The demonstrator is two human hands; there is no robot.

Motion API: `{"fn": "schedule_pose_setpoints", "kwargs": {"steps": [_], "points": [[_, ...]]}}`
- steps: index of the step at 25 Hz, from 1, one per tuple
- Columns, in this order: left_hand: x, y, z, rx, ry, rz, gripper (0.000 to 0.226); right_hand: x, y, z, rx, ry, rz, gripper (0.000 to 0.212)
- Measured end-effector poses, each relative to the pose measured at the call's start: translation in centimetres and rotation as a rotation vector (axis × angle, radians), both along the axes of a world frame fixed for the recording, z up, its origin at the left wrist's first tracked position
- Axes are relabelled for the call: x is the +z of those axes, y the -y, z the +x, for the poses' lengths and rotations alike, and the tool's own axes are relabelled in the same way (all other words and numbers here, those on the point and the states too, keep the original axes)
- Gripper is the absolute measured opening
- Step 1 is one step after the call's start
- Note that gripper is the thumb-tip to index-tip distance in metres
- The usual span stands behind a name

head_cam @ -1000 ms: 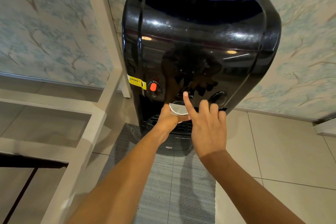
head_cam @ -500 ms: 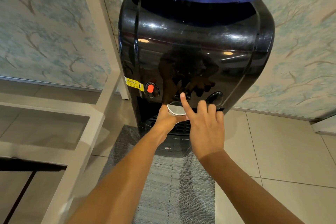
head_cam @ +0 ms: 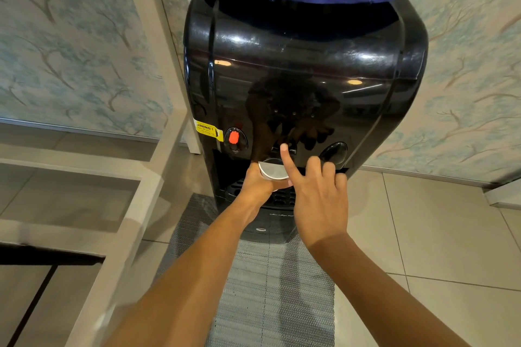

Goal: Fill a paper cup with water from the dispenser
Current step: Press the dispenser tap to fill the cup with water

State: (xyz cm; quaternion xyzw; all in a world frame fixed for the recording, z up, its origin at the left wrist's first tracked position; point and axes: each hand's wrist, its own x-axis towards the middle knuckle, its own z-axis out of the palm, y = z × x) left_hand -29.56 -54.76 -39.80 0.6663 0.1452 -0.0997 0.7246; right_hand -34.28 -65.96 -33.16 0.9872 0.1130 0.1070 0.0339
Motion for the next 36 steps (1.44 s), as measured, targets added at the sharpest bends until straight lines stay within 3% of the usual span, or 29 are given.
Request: {"fn": "schedule_pose_setpoints", "kwargs": {"steps": [2, 6, 10, 14, 19, 36], "points": [[0.02, 0.01, 0.08, -0.006, -0.005, 0.002, 0.03, -0.05, -0.02, 0.0, -0.003, 0.004, -0.001, 0.078], [0.11, 0.31, 0.11, 0.002, -0.018, 0.007, 0.046, -0.18, 0.02, 0.04, -0.005, 0.019, -0.009, 0.079], [0.28, 0.38, 0.0, 0.007, 0.002, -0.015, 0.037, -0.22, 0.08, 0.04, -0.002, 0.01, -0.008, 0.08], [0.59, 0.56, -0.16, 0.012, 0.016, -0.027, 0.049, -0.22, 0.11, 0.13, 0.002, 0.0, -0.004, 0.081], [0.72, 0.77, -0.1, 0.013, 0.01, -0.025, 0.028, -0.12, 0.08, 0.16, -0.003, 0.023, -0.024, 0.082], [0.09, 0.8, -0.01, 0.003, 0.024, -0.003, 0.034, -0.23, 0.36, 0.19, 0.022, 0.017, -0.052, 0.082]]}}
